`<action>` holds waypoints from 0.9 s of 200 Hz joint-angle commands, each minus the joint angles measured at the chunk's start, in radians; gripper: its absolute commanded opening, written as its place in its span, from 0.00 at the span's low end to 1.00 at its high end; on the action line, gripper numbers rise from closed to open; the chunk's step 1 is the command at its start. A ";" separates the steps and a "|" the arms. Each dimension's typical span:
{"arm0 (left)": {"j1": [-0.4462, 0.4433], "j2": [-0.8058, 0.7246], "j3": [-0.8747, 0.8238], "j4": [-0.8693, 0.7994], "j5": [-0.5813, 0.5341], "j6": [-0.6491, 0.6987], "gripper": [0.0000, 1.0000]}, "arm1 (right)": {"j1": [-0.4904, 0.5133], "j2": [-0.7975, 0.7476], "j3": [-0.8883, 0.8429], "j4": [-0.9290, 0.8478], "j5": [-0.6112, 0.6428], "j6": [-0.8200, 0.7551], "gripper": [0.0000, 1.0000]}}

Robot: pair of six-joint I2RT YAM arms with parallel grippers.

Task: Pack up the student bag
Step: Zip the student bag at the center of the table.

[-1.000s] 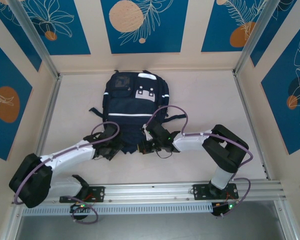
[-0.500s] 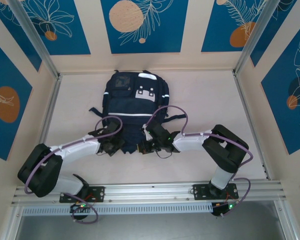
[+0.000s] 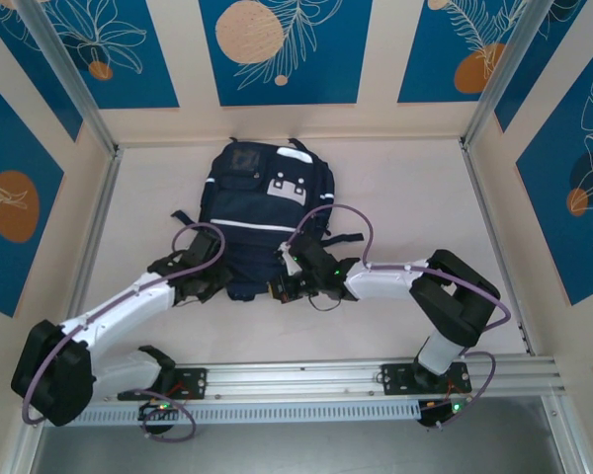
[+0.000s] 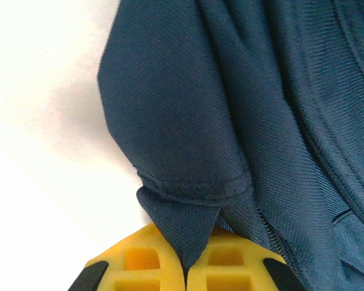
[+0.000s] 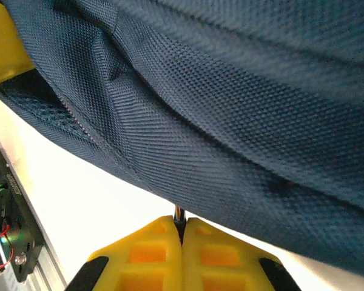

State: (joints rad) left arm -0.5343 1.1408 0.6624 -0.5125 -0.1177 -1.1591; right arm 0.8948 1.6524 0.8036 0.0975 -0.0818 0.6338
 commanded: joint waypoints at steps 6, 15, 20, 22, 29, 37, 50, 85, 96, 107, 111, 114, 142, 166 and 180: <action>0.071 -0.058 -0.032 -0.062 -0.067 0.035 0.00 | -0.008 -0.002 -0.023 -0.211 0.006 -0.035 0.00; 0.084 -0.063 -0.039 -0.063 -0.061 0.041 0.00 | -0.008 -0.008 -0.023 -0.221 0.010 -0.043 0.00; 0.090 -0.064 -0.040 -0.065 -0.060 0.045 0.00 | -0.010 -0.010 -0.023 -0.227 0.012 -0.047 0.00; 0.092 -0.067 -0.041 -0.068 -0.060 0.048 0.00 | -0.010 -0.011 -0.022 -0.230 0.012 -0.048 0.00; 0.100 -0.069 -0.043 -0.072 -0.060 0.052 0.00 | -0.011 -0.014 -0.022 -0.236 0.014 -0.053 0.00; 0.111 -0.071 -0.042 -0.078 -0.060 0.057 0.00 | -0.011 -0.017 -0.022 -0.243 0.013 -0.058 0.00; 0.127 -0.076 -0.043 -0.084 -0.053 0.061 0.00 | -0.015 -0.017 -0.022 -0.247 0.016 -0.064 0.00; 0.168 -0.080 -0.042 -0.094 -0.022 0.072 0.00 | -0.031 -0.014 -0.026 -0.250 0.026 -0.064 0.00; 0.178 -0.082 -0.043 -0.097 -0.017 0.079 0.00 | -0.035 -0.017 -0.031 -0.245 0.030 -0.063 0.00; 0.189 -0.084 -0.044 -0.100 -0.014 0.083 0.00 | -0.041 -0.019 -0.034 -0.244 0.034 -0.065 0.00; 0.192 -0.084 -0.046 -0.101 -0.011 0.085 0.00 | -0.044 -0.018 -0.036 -0.244 0.034 -0.065 0.00; 0.194 -0.085 -0.047 -0.101 -0.009 0.088 0.00 | -0.046 -0.017 -0.036 -0.244 0.034 -0.065 0.00; 0.211 -0.086 -0.050 -0.109 0.009 0.098 0.00 | -0.056 -0.016 -0.039 -0.236 0.036 -0.065 0.00; 0.218 -0.087 -0.050 -0.112 0.009 0.109 0.00 | -0.059 -0.005 -0.030 -0.232 0.031 -0.066 0.00; 0.224 -0.085 -0.049 -0.111 0.013 0.114 0.00 | -0.057 -0.001 -0.026 -0.221 0.013 -0.063 0.00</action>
State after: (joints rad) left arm -0.3408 1.0843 0.6140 -0.5713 -0.0307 -1.0725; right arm 0.8413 1.6379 0.7937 -0.0216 -0.0746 0.5777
